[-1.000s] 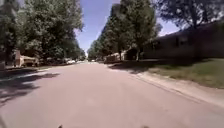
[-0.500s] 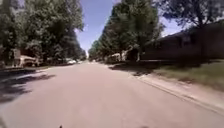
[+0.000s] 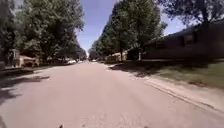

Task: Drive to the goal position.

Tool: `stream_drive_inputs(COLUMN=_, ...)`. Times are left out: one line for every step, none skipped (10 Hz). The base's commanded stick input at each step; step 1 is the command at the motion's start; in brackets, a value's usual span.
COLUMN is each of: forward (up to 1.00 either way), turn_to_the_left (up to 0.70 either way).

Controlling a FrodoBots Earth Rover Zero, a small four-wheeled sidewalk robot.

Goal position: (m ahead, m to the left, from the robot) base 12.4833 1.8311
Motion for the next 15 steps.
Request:
stream_drive_inputs(forward=0.7, turn_to_the_left=0.0)
stream_drive_inputs(forward=0.7, turn_to_the_left=0.0)
stream_drive_inputs(forward=0.7, turn_to_the_left=0.0)
stream_drive_inputs(forward=0.7, turn_to_the_left=0.0)
stream_drive_inputs(forward=0.7, turn_to_the_left=0.0)
stream_drive_inputs(forward=0.7, turn_to_the_left=0.0)
stream_drive_inputs(forward=0.7, turn_to_the_left=0.0)
stream_drive_inputs(forward=0.7, turn_to_the_left=0.0)
stream_drive_inputs(forward=0.7, turn_to_the_left=0.0)
stream_drive_inputs(forward=0.7, turn_to_the_left=0.0)
stream_drive_inputs(forward=0.7, turn_to_the_left=0.0)
stream_drive_inputs(forward=0.7, turn_to_the_left=0.0)
stream_drive_inputs(forward=0.7, turn_to_the_left=0.0)
stream_drive_inputs(forward=0.7, turn_to_the_left=0.0)
stream_drive_inputs(forward=0.7, turn_to_the_left=0.0)
